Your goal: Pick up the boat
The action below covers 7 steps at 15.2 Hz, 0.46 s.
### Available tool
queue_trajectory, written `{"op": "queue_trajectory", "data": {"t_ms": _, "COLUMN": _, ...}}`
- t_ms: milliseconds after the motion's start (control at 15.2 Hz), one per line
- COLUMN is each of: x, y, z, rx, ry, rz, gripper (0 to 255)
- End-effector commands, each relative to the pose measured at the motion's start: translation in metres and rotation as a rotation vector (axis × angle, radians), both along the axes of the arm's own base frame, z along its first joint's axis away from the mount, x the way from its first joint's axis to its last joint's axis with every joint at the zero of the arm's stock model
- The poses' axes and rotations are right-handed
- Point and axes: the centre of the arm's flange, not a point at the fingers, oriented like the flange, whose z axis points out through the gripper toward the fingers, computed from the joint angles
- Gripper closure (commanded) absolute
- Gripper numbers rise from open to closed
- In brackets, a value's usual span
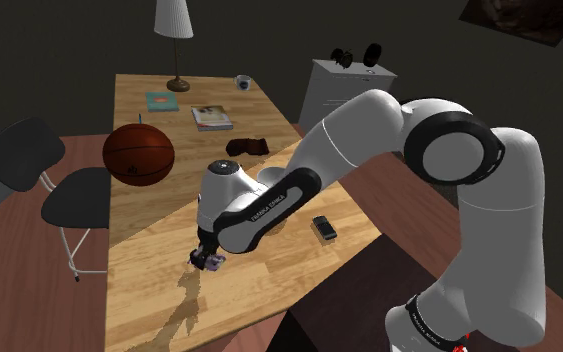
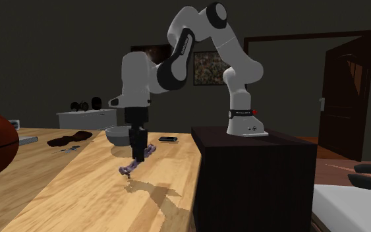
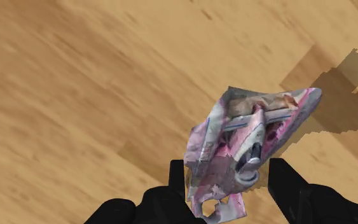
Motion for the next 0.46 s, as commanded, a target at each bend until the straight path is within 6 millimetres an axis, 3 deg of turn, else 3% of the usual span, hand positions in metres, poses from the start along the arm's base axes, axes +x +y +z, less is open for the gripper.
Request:
{"op": "queue_trajectory", "data": {"t_ms": 0, "x": 0.000, "y": 0.000, "z": 0.011, "rx": 0.000, "ry": 0.000, "rz": 0.000, "gripper": 255}}
{"op": "queue_trajectory", "data": {"t_ms": 264, "x": 0.000, "y": 0.000, "z": 0.033, "rx": 0.000, "ry": 0.000, "rz": 0.000, "gripper": 255}}
{"op": "queue_trajectory", "data": {"t_ms": 396, "x": 0.000, "y": 0.000, "z": 0.033, "rx": 0.000, "ry": 0.000, "rz": 0.000, "gripper": 255}}
